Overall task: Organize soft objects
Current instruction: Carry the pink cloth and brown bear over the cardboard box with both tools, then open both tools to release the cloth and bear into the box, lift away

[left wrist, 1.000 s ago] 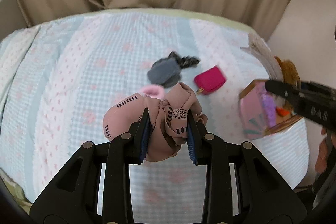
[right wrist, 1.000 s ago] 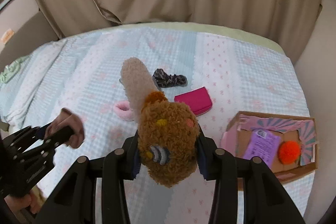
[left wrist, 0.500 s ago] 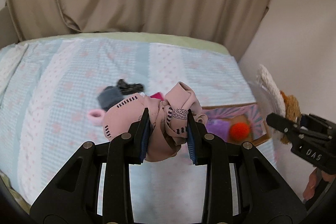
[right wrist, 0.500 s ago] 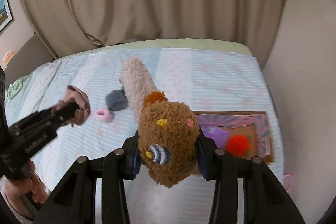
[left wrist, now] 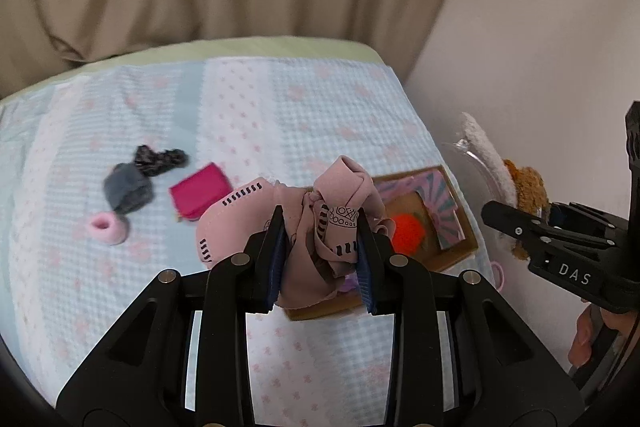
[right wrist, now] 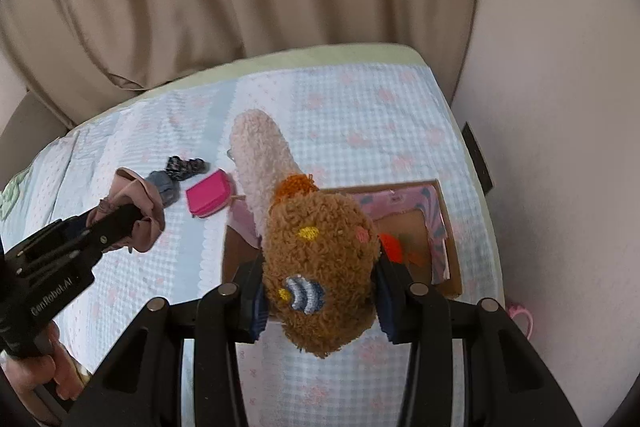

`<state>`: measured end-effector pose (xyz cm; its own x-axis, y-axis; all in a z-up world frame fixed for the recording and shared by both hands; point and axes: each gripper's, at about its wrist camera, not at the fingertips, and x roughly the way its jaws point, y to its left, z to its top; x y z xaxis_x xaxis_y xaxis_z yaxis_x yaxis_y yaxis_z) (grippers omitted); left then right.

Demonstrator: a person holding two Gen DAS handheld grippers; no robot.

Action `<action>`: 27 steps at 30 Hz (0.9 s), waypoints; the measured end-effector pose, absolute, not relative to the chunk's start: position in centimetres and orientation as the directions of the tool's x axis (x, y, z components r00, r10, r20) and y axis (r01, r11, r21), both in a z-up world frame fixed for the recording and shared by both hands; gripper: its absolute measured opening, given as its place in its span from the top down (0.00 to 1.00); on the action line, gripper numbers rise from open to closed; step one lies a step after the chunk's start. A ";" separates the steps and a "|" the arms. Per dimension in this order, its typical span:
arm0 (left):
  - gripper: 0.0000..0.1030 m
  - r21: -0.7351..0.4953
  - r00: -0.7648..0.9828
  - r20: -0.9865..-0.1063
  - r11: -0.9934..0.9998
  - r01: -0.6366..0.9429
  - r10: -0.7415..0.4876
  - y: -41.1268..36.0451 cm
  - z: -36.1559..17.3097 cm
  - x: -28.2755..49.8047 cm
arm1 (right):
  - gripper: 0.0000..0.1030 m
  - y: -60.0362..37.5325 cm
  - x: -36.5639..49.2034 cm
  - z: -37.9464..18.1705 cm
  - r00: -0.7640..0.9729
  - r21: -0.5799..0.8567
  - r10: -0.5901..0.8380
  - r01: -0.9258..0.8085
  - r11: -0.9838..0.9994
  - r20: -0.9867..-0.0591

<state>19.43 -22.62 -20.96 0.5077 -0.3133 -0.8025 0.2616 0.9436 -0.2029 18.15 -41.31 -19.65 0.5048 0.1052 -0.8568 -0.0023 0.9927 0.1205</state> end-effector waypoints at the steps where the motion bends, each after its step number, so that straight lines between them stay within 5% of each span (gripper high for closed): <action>1: 0.73 -0.203 0.493 -0.810 0.941 0.272 -0.317 -23.3 -21.8 20.0 | 0.62 -41.7 18.5 -20.3 0.492 0.120 0.100 0.009 0.993 -0.865; 17: 0.74 -0.203 0.102 -0.958 0.887 0.415 -0.267 -31.7 -41.0 26.2 | 0.61 -46.0 25.2 -35.6 0.158 0.169 0.144 0.160 0.973 -0.977; 24: 0.73 -0.201 0.017 -0.973 0.876 0.439 -0.232 -32.3 -44.2 26.6 | 0.60 -46.1 27.2 -40.3 0.045 0.231 0.227 0.222 0.947 -0.973; 26: 0.64 -0.197 -0.001 -0.975 0.869 0.454 -0.221 -32.4 -44.2 26.8 | 0.58 -45.8 27.9 -40.6 0.032 0.252 0.251 0.207 0.945 -0.967; 27: 0.45 -0.196 -0.008 -0.976 0.866 0.459 -0.216 -32.5 -44.2 26.9 | 0.55 -45.6 28.2 -40.7 0.031 0.270 0.269 0.191 0.944 -0.963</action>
<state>26.91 -32.53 -44.18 -0.0083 -0.2162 -0.9763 0.4593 0.8664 -0.1957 28.21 -45.57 -40.66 0.0312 0.2691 -0.9626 0.1915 0.9436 0.2700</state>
